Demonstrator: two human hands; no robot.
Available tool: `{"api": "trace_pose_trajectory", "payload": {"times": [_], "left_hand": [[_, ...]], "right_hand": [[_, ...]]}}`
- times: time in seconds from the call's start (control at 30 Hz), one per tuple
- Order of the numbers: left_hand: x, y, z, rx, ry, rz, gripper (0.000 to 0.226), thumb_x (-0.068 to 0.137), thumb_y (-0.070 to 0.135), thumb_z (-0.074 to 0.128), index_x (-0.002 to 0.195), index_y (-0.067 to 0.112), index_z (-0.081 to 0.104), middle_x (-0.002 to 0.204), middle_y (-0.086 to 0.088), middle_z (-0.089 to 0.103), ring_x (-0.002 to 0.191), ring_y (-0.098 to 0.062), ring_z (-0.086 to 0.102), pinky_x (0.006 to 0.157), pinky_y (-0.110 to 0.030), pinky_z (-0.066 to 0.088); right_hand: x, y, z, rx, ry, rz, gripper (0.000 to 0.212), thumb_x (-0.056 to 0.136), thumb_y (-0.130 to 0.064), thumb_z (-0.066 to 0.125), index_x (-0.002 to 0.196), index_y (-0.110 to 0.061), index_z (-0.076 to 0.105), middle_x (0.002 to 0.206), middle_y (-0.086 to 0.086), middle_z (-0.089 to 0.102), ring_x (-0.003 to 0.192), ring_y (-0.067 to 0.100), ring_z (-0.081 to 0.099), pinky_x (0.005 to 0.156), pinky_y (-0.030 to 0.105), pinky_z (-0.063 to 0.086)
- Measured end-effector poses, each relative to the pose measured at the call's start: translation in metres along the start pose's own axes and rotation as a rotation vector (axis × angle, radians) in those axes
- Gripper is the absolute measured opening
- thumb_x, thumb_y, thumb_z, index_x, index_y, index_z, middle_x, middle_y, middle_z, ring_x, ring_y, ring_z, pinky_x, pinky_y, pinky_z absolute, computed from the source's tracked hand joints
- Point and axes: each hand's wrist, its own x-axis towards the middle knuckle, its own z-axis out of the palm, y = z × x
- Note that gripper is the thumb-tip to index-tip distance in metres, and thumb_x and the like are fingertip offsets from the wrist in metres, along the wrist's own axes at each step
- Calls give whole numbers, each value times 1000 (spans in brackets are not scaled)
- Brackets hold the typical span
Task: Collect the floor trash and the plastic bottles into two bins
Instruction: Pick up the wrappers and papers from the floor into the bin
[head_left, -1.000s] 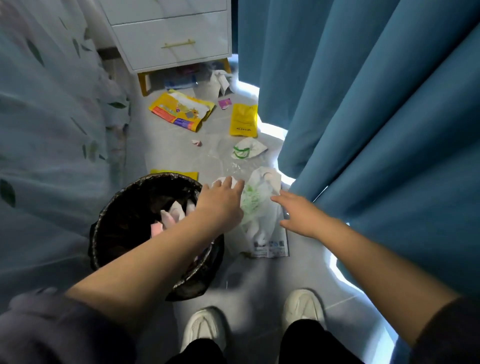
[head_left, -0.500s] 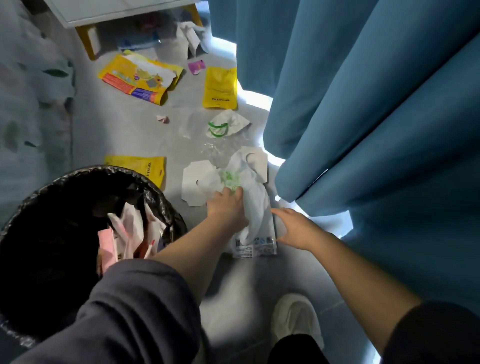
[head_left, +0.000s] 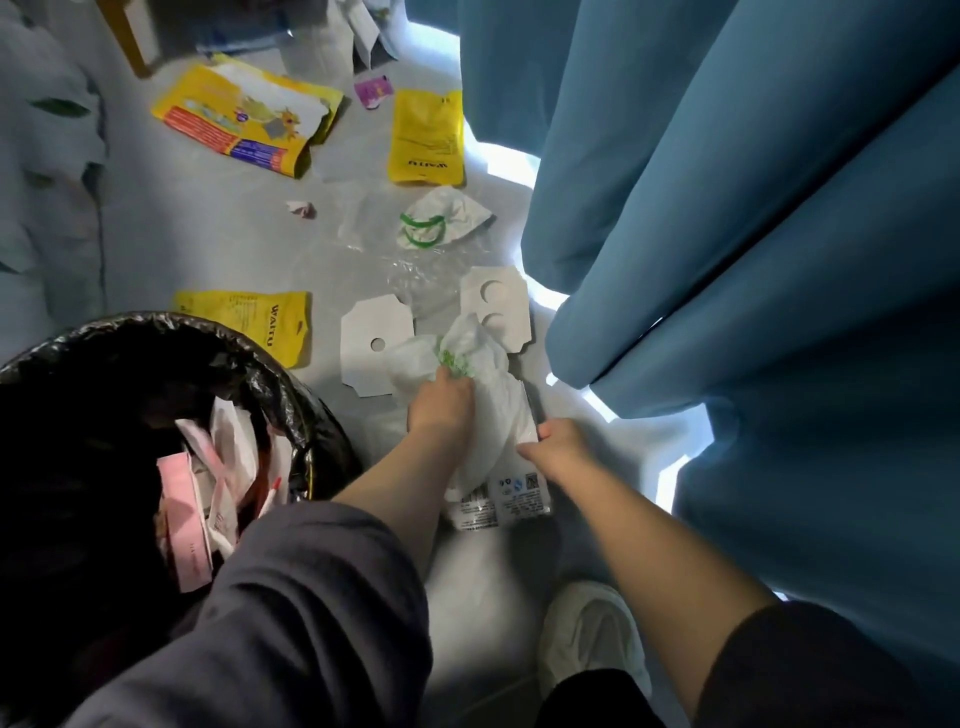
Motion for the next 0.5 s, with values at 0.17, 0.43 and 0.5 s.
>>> {"api": "trace_pose_trajectory", "payload": {"times": [0.17, 0.43, 0.5], "left_hand": [[-11, 7, -24, 25, 141, 80, 34, 89, -2, 44, 122, 3, 49, 125, -16, 47, 112, -35, 52, 93, -41, 44], [-60, 15, -82, -133, 334, 211, 16, 91, 3, 45, 103, 5, 54, 109, -14, 50, 93, -36, 57, 73, -40, 43], [-79, 13, -95, -206, 370, 235, 16, 88, 1, 43, 99, 5, 55, 106, -14, 49, 90, -35, 55, 71, -39, 42]], "right_hand": [[-17, -13, -38, -127, 80, -117, 38, 81, -15, 65, 56, -16, 37, 60, 2, 42, 67, 21, 43, 55, 27, 31], [-86, -38, -98, -94, 187, -249, 12, 82, -16, 65, 84, -4, 64, 80, 10, 63, 73, 22, 54, 58, 26, 40], [-104, -43, -108, -122, 215, -259, 18, 81, -16, 64, 91, -1, 65, 87, 12, 68, 76, 28, 58, 57, 25, 39]]}}
